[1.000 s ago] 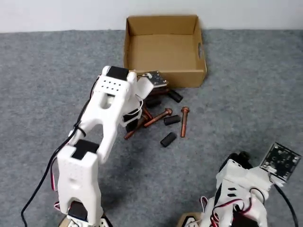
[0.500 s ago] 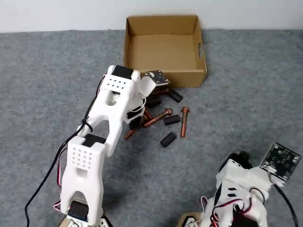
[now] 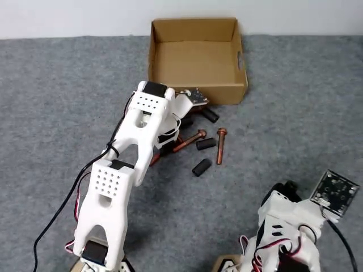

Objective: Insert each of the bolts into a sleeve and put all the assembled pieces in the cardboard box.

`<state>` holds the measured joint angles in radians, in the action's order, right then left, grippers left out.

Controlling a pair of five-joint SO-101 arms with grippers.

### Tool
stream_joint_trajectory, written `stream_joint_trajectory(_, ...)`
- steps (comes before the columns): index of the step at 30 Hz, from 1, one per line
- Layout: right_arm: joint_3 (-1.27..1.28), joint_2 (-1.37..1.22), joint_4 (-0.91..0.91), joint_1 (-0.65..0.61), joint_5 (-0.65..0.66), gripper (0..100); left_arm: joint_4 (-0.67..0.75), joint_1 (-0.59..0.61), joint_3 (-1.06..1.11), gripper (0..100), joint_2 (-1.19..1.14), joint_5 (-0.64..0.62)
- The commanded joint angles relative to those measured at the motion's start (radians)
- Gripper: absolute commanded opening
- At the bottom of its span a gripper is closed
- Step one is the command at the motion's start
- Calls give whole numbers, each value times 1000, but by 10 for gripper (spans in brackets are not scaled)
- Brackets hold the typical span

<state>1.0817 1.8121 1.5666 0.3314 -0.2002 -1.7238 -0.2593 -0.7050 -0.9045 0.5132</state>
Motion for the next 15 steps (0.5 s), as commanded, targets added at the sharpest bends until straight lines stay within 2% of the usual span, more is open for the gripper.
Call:
stream_joint_trajectory(1,2,2,-22,-10,-5,13,-2,-3,-39,133,8,5)
stream_joint_trajectory(7,3,2,-24,-12,-5,13,95,-5,-38,133,6,-51)
stream_joint_trajectory(12,3,2,-24,-12,-5,10,107,-6,-41,131,-31,-54)
stream_joint_trajectory(15,3,2,-24,-12,-5,10,98,-6,-42,71,-57,-54)
